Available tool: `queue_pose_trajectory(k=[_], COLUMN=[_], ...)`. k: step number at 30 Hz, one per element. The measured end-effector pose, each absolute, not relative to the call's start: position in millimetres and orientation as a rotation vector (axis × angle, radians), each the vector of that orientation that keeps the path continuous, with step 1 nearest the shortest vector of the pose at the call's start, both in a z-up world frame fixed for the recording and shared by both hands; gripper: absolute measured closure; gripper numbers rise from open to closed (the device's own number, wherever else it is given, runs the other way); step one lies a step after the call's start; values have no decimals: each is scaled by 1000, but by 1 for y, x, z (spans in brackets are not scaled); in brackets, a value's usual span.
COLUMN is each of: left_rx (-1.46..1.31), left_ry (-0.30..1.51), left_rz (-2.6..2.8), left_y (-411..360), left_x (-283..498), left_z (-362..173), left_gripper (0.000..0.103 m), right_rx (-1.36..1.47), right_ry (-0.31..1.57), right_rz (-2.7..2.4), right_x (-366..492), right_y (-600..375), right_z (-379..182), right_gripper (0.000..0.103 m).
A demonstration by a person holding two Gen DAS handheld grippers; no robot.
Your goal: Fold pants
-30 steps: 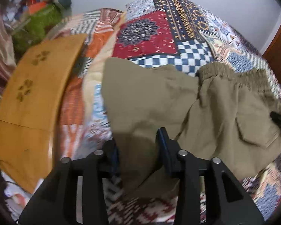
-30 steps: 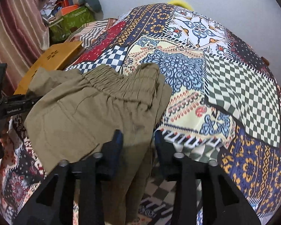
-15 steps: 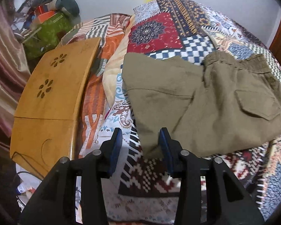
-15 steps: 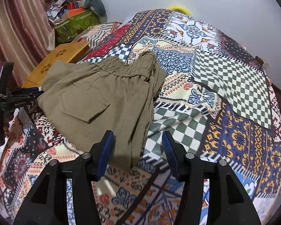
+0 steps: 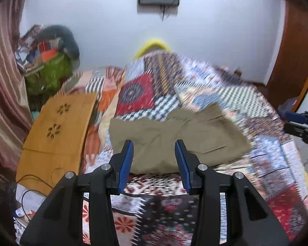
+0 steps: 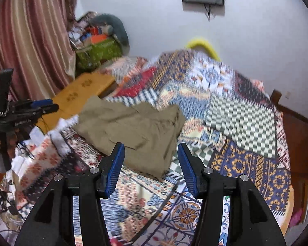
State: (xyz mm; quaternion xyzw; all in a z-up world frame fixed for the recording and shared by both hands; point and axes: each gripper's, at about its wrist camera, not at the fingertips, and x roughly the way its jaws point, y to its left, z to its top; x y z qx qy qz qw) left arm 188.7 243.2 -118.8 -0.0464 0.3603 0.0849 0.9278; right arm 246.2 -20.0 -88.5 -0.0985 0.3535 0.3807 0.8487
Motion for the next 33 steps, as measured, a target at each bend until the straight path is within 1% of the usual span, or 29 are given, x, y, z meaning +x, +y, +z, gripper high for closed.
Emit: queue_pose_trajectory(k=[13,18,22,23,25,27,28,30,31,33], left_rx=[-80,-66,-80,-82,-78,-67,-60,-57,-59,-62], left_ry=[442,368,299,288,261,247,240,231,225,211], left_rz=[131,130,123,123,132,144,148,145,145,156], left_y=[156,134,119,118,111,106,103,98,96,94], left_x=[84,53,25,21,9,1,-3,-9,-13,-19], left_z=[-19,2,15,16,18,18,19,20,20,20], left_gripper=[61,60,57,55,48,41,39,29,27,11], right_rx=[-58,-19,-6,-6,-4,1,-1,-4,-3,7], right_ry=[453,362,312,302,281,261,253,247,244,233], right_rz=[890,896,891,886,878,874,874,871,871,867], right_x=[155,123,101,97,88,83,79,75,75,74], right_y=[-62,-80,-89,-91,-94,-95,-95,-97,-96,-96], right_z=[2,20,24,25,24,24,23,23,23,24], right_gripper=[53,53,53,52,45,41,40,38,32,21])
